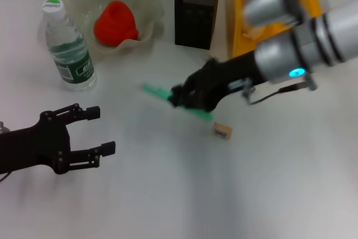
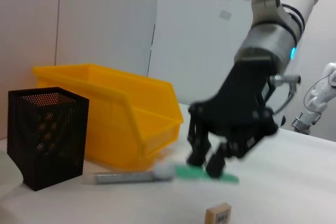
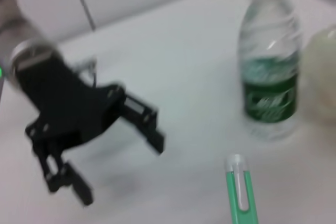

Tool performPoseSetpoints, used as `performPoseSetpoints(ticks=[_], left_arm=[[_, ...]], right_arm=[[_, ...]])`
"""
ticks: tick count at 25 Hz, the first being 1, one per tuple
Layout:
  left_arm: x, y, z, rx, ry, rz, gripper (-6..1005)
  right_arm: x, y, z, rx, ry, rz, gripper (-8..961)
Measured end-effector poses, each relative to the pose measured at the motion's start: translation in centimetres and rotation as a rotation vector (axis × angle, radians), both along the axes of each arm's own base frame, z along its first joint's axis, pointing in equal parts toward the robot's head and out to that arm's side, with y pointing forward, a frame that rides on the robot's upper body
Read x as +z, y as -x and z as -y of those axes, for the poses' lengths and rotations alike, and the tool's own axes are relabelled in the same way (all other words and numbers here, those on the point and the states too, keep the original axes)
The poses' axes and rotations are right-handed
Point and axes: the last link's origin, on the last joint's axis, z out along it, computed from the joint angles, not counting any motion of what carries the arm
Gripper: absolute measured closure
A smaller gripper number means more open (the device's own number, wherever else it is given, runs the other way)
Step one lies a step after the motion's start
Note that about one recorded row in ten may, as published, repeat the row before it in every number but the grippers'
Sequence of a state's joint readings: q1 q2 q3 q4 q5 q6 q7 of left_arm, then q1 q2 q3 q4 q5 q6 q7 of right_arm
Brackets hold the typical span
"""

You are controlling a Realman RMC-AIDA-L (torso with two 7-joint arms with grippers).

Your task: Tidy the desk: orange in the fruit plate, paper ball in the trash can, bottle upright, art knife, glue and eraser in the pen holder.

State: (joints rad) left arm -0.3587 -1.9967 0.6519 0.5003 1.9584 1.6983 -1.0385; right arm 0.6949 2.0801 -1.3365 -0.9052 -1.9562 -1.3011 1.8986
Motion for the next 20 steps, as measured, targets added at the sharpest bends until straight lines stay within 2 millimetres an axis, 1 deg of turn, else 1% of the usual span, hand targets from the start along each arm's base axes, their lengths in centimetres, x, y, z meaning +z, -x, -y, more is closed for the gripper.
performPoseSetpoints(ticks=[1,2,3,6,7,8,11,12,14,15,16,18,20], left_arm=[[-0.1,0.0,0.0,0.0,0.003,0.0,135],[-0.1,0.0,0.0,0.0,0.005,0.001,135],[-0.2,-0.1,0.1,0.0,0.006,0.001,135],[-0.3,-0.1,0.1,-0.002,0.007,0.002,135],[-0.3,-0.1,0.0,-0.003,0.009,0.002,135],[-0.3,-0.2,0.0,-0.005,0.01,0.002,135],[-0.4,-0.2,0.0,-0.006,0.012,0.003,136],[-0.5,-0.3,0.0,-0.007,0.013,0.004,136],[-0.5,-0.3,0.0,-0.008,0.013,0.005,136],[-0.7,-0.4,0.1,-0.013,0.012,0.007,135],[-0.8,-0.4,0.1,-0.014,0.012,0.008,135],[-0.9,-0.6,0.1,-0.019,0.013,0.01,135],[-1.0,-0.7,0.1,-0.031,0.013,0.007,136]], right_arm=[[0.0,0.0,0.0,0.0,0.0,0.0,794],[1.1,-0.5,-0.1,0.001,-0.037,-0.057,794],[1.1,-0.5,-0.1,0.001,-0.037,-0.057,794],[2.8,-1.2,-0.1,0.017,-0.104,-0.18,794],[3.7,-1.6,-0.1,0.027,-0.152,-0.252,794],[3.7,-1.6,-0.1,0.027,-0.152,-0.252,794],[4.8,-1.9,-0.2,0.037,-0.228,-0.359,794],[5.3,-2.0,-0.4,0.041,-0.275,-0.421,794],[5.4,-2.1,-0.6,0.044,-0.299,-0.444,794],[5.4,-2.3,-1.3,0.041,-0.356,-0.478,794],[5.4,-2.3,-1.3,0.041,-0.356,-0.478,794],[4.9,-2.3,-2.4,0.03,-0.424,-0.493,794],[3.9,-2.1,-3.6,0.024,-0.471,-0.481,794]])
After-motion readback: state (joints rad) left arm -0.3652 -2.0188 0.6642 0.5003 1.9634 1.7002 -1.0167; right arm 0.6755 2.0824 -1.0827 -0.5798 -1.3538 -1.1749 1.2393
